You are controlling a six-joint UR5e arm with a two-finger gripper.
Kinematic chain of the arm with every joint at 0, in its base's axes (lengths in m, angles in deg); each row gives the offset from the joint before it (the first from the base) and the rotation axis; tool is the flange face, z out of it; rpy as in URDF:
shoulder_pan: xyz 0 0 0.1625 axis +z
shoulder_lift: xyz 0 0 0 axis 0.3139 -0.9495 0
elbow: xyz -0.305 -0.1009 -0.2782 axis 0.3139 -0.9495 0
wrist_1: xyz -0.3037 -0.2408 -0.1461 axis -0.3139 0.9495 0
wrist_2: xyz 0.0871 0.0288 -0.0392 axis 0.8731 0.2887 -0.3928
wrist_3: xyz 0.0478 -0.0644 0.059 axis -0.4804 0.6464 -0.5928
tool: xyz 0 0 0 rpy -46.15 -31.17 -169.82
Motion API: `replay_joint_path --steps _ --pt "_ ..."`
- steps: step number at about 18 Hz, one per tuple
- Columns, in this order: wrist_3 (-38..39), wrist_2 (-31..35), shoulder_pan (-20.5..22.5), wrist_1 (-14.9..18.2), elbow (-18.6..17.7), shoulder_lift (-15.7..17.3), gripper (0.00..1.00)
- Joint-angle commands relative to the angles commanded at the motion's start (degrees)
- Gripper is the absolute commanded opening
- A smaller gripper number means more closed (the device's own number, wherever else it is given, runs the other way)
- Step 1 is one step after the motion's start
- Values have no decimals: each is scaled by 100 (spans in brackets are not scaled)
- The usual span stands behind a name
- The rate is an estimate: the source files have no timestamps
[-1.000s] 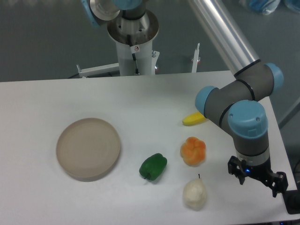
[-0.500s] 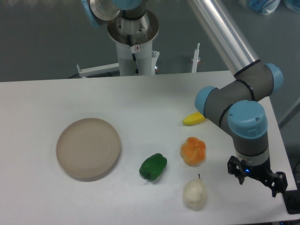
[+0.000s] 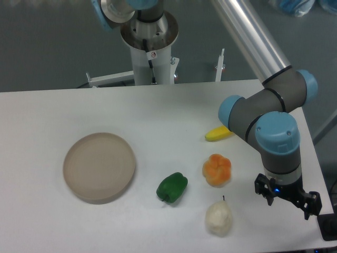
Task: Pick up the banana from the table
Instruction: 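Move the gripper up and over toward the yellow banana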
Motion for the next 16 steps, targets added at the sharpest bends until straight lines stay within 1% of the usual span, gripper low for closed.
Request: replay_joint_path --steps 2,4,6,8,9,10,12,13,14,16 --pt "-18 -175 105 377 -210 228 100" --pt "-18 -263 202 554 -448 457 100" --pt "-27 -526 281 931 -528 580 100" --pt "-297 -685 421 1379 -642 773 100" --pt "-499 -703 483 1529 -738 905 100" --pt "-658 -712 536 1583 -870 1010 100" --pt "-887 -738 650 1583 -1221 1204 100" --pt "-1010 -738 694 1583 -1423 1309 100" --pt "-1229 -756 764 1566 -1703 1415 100" --pt "-1502 -756 861 1522 -1951 1538 100"
